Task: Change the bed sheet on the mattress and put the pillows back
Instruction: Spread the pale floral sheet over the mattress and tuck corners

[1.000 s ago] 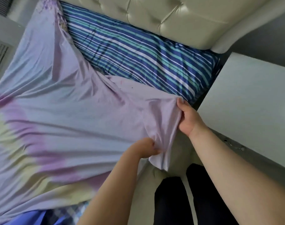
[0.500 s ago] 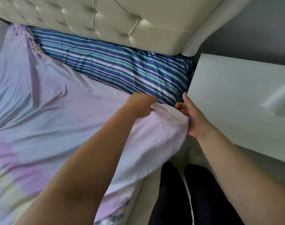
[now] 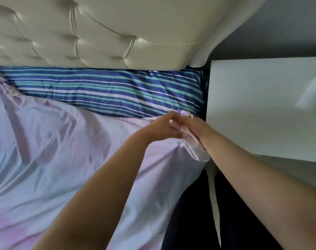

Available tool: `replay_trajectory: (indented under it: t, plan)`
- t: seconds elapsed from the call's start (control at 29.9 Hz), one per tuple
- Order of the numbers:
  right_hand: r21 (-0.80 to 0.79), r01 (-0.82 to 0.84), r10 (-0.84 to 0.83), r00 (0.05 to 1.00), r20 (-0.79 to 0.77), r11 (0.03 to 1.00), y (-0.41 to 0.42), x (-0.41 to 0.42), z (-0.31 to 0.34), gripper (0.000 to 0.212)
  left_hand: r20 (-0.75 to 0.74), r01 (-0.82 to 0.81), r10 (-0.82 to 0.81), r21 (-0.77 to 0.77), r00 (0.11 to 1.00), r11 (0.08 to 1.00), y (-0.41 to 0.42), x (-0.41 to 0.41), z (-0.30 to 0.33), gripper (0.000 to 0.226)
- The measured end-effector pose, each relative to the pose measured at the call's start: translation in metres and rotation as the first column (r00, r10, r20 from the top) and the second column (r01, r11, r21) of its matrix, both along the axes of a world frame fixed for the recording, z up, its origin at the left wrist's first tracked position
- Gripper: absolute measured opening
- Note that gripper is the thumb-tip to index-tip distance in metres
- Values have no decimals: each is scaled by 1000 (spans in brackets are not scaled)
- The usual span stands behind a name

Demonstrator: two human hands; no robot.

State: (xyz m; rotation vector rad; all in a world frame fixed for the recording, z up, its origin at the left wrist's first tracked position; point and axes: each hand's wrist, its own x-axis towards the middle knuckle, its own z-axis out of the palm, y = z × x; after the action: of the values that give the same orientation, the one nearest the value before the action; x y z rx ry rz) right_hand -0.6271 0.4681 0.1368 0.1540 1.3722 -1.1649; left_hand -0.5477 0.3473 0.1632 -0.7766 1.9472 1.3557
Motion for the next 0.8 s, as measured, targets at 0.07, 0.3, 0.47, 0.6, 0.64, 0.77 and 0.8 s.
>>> replay_trajectory:
  t: [0.07, 0.3, 0.47, 0.6, 0.64, 0.77, 0.8]
  plan:
    - [-92, 253, -240, 962, 130, 963, -5, -16, -2, 27, -12, -246, 246, 28, 969, 969, -21, -12, -2, 62]
    - [-134, 413, -387, 904, 184, 901, -15, -66, -11, 40, 416, 599, -438, -453, 797, 660, -82, -54, -38, 76]
    - [-188, 345, -325, 937, 128, 920, 1, -97, -25, 37, 716, 846, -453, -424, 532, 323, -109, -92, -33, 81]
    - [-260, 383, -349, 922, 166, 887, 8, -113, -38, 7, 404, 311, -277, -19, 872, 950, -120, -118, -41, 89]
    - [-268, 399, -361, 915, 181, 877, 11, -116, -42, 8, 349, 12, -49, 107, 936, 994, -117, -119, -45, 71]
    - [-288, 433, -378, 897, 227, 854, 14, -120, -53, 19, 352, -189, 131, 136, 927, 973, -98, -112, -70, 44]
    - [-302, 436, -376, 896, 238, 848, 14, -119, -54, 19, 369, 61, -76, 53, 926, 997, -91, -110, -76, 53]
